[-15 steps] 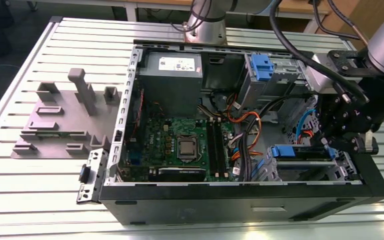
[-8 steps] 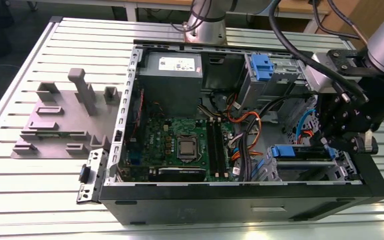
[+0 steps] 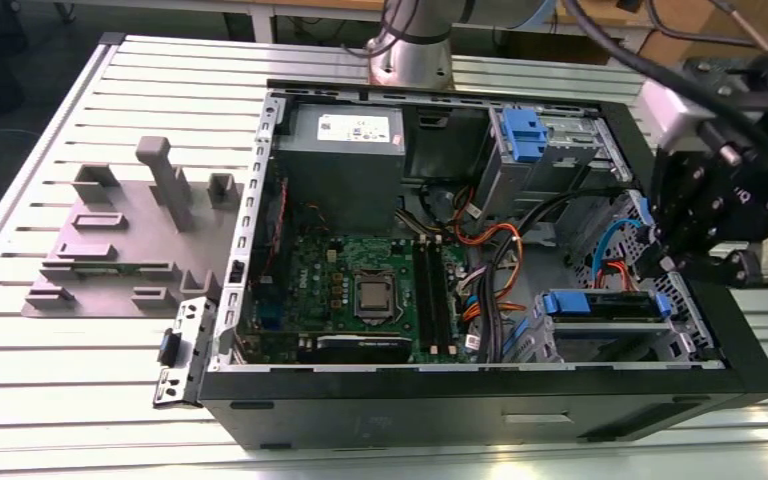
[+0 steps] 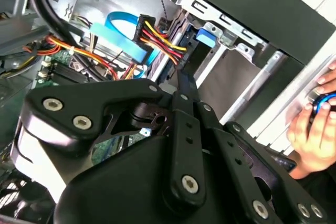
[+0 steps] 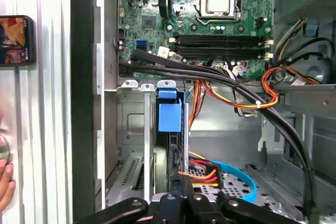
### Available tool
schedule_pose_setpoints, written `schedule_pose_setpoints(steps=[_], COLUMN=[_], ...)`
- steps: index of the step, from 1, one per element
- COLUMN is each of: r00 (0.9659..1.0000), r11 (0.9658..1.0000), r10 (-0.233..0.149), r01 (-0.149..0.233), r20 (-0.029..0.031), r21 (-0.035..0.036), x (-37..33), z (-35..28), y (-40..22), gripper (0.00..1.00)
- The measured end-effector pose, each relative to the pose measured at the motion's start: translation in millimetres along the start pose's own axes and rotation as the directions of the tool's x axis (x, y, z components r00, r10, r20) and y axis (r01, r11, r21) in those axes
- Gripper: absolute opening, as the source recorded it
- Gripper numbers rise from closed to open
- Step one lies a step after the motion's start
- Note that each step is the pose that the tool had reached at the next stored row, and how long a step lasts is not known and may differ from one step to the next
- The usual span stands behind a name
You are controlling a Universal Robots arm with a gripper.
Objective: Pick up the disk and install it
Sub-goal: 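Insert the second disk wire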
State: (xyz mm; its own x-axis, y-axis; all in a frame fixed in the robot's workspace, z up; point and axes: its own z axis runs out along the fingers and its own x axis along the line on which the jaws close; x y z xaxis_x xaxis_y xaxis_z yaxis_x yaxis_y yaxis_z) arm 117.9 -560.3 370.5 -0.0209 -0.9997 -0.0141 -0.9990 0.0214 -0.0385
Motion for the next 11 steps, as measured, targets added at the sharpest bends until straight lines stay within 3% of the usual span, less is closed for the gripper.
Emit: schedule_pose_setpoints(steps=[3, 11], r00=[1.0000, 1.0000], r11=[1.0000, 1.0000], r10=[0.000, 0.000], r01=[0.000, 0.000], r20=[0.0000, 0.0004], r21=[0.0000, 0.0000], x=[-1.4, -15.2], z=[-9.6, -14.9], y=[-0.4, -0.3], gripper=[0.11, 0.11])
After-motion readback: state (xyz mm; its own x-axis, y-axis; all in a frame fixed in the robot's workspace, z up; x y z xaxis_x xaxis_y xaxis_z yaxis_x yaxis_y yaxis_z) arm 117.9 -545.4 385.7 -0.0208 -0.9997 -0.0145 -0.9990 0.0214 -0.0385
